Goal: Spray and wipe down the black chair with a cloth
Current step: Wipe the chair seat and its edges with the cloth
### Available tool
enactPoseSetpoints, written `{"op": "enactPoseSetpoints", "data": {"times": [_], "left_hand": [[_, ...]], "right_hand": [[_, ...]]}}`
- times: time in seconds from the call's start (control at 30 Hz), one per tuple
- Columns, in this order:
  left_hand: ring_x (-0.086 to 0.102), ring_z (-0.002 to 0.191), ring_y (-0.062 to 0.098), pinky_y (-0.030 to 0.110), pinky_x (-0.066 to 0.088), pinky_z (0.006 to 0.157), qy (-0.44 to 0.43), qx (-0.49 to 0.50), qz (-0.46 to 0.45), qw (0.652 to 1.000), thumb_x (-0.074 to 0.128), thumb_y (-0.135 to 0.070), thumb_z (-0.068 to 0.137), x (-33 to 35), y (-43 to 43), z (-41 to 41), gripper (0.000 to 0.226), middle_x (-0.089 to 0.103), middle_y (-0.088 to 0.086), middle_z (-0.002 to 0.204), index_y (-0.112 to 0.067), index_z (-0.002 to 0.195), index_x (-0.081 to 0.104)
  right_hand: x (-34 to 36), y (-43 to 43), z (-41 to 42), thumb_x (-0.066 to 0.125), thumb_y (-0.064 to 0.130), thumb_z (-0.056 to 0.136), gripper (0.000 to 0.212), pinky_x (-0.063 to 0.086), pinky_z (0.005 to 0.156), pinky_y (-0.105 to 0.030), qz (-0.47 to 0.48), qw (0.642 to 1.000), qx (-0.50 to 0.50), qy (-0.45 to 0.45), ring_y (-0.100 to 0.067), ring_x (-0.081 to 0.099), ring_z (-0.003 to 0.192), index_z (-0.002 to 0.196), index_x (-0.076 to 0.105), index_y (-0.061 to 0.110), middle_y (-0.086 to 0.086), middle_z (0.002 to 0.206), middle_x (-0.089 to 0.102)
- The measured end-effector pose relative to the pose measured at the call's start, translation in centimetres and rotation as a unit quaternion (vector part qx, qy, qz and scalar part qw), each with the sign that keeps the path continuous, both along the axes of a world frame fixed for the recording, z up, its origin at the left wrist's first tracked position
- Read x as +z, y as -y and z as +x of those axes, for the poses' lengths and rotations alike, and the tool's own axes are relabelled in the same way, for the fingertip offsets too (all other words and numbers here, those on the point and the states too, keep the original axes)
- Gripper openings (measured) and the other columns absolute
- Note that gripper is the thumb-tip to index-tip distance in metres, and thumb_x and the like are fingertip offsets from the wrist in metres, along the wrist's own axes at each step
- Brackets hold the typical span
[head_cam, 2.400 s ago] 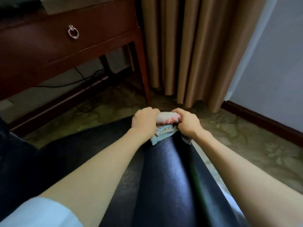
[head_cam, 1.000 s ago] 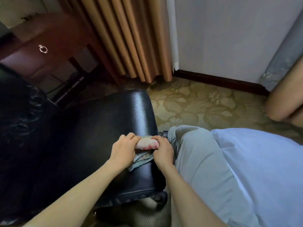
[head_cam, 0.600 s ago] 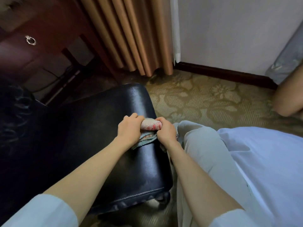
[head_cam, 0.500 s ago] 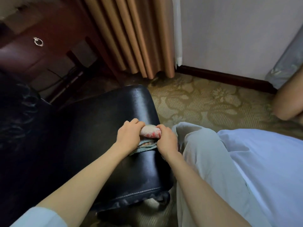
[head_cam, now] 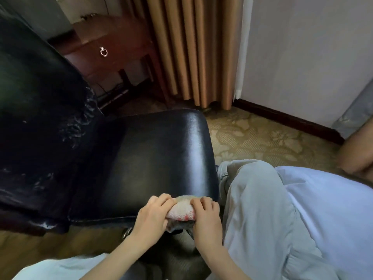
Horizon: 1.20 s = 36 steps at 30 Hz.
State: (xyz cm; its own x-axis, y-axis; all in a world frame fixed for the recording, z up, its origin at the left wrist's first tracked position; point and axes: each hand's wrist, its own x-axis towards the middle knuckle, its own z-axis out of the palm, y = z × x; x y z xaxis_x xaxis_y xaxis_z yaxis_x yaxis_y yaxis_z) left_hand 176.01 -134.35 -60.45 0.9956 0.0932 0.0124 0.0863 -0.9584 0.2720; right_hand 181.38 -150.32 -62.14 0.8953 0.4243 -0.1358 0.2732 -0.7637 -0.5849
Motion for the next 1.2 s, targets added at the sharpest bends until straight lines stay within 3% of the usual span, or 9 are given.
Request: {"op": "enactPoseSetpoints", "data": {"times": [0.23,0.37,0.43,0.6,0.8,0.97,1.2], "left_hand": [[0.057,0.073,0.013,0.019,0.045,0.047,0.0,0.039,0.024,0.999,0.083,-0.012,0.054,0.8,-0.5,2.3,0.055,0.061,-0.01,0.097,-0.026,0.105,0.068],[0.05,0.098,0.016,0.025,0.041,0.068,-0.025,0.085,0.05,0.995,0.056,-0.009,0.084,0.8,-1.4,5.5,0.047,0.05,-0.011,0.121,-0.03,0.126,0.054],[0.047,0.1,0.017,0.025,0.037,0.068,-0.037,0.108,0.055,0.992,0.048,-0.008,0.088,0.8,-1.6,7.2,0.044,0.047,-0.011,0.123,-0.03,0.126,0.051],[0.045,0.096,0.019,0.03,0.031,0.061,-0.047,0.129,0.059,0.989,0.051,-0.006,0.086,0.5,-2.5,10.8,0.036,0.046,-0.007,0.112,-0.026,0.116,0.053],[0.045,0.097,0.022,0.031,0.03,0.062,-0.032,0.141,0.049,0.988,0.051,-0.004,0.085,0.2,-3.0,14.3,0.036,0.047,-0.004,0.113,-0.022,0.117,0.054],[0.046,0.1,0.023,0.032,0.031,0.065,-0.032,0.146,0.05,0.987,0.055,-0.007,0.086,0.7,-2.9,15.8,0.038,0.046,-0.002,0.116,-0.022,0.121,0.053],[0.046,0.097,0.019,0.028,0.033,0.065,-0.038,0.119,0.04,0.991,0.058,-0.012,0.087,1.2,-1.9,9.5,0.037,0.046,-0.005,0.115,-0.024,0.121,0.051]], "right_hand": [[-0.5,-1.6,2.5,0.057,0.006,0.08,0.044,0.046,0.08,-0.029,0.029,0.996,0.002,0.082,-0.024,0.044,0.11,0.121,0.057,0.022,-0.003,0.124,0.053],[-0.9,-3.1,5.6,0.051,0.004,0.083,0.04,0.044,0.075,-0.031,0.027,0.995,-0.001,0.098,-0.025,0.043,0.107,0.119,0.058,0.021,-0.003,0.119,0.054],[-1.0,-3.8,7.4,0.048,0.004,0.086,0.039,0.043,0.074,-0.031,0.029,0.995,-0.004,0.095,-0.024,0.041,0.107,0.12,0.057,0.022,-0.003,0.119,0.053],[-1.7,-5.1,11.5,0.048,-0.003,0.082,0.04,0.042,0.065,-0.035,0.032,0.994,0.004,0.109,-0.028,0.045,0.099,0.113,0.061,0.018,-0.005,0.108,0.055],[-1.9,-6.0,15.8,0.046,-0.008,0.077,0.043,0.044,0.072,-0.04,0.024,0.992,0.023,0.123,-0.031,0.045,0.096,0.112,0.06,0.015,-0.008,0.107,0.055],[-1.2,-6.0,17.8,0.042,-0.006,0.081,0.044,0.039,0.067,-0.034,0.021,0.991,0.034,0.128,-0.029,0.044,0.099,0.114,0.059,0.015,-0.007,0.11,0.054],[-0.3,-4.4,11.6,0.035,0.013,0.082,0.037,0.042,0.067,-0.035,0.013,0.987,0.051,0.151,-0.029,0.048,0.097,0.107,0.062,0.02,-0.004,0.106,0.058]]}}
